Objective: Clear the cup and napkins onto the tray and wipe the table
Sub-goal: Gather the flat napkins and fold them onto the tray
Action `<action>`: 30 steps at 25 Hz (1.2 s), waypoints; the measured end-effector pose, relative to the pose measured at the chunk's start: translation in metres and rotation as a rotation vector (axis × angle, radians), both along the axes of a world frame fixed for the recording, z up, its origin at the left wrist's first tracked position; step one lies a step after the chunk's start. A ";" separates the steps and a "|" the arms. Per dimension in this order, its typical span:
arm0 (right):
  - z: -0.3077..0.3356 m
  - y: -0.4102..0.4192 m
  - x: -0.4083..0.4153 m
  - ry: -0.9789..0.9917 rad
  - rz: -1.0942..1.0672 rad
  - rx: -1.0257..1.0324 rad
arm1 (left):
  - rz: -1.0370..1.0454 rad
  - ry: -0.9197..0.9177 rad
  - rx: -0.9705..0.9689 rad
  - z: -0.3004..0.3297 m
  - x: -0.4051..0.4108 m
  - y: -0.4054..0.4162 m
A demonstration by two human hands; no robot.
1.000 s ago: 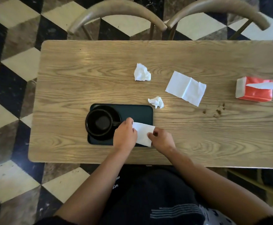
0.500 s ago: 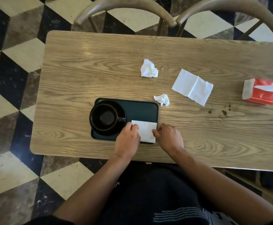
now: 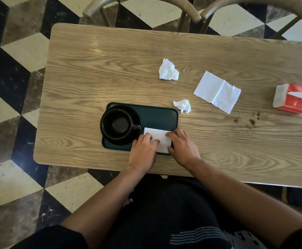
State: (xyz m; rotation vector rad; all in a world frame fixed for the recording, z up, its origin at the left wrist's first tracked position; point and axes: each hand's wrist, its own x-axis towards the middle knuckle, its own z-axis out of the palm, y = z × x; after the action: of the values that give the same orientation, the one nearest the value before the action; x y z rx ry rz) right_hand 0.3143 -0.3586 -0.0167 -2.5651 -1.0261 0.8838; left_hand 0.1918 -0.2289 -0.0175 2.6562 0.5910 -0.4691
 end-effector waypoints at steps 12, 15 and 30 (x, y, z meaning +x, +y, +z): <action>-0.005 -0.008 0.001 -0.046 0.046 0.024 | -0.010 -0.018 0.011 -0.005 0.002 -0.001; -0.003 -0.008 0.000 -0.023 0.045 0.051 | -0.004 -0.060 0.034 -0.007 0.002 -0.002; -0.004 -0.029 0.178 0.145 -0.939 0.043 | -0.307 -0.234 -0.165 -0.006 0.294 -0.012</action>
State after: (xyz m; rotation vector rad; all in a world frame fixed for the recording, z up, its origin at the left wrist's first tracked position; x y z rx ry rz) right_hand 0.4920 -0.3878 -0.0209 -2.4470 0.2321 0.7176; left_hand 0.4856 -0.2407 -0.0233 2.5980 0.0698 -0.2693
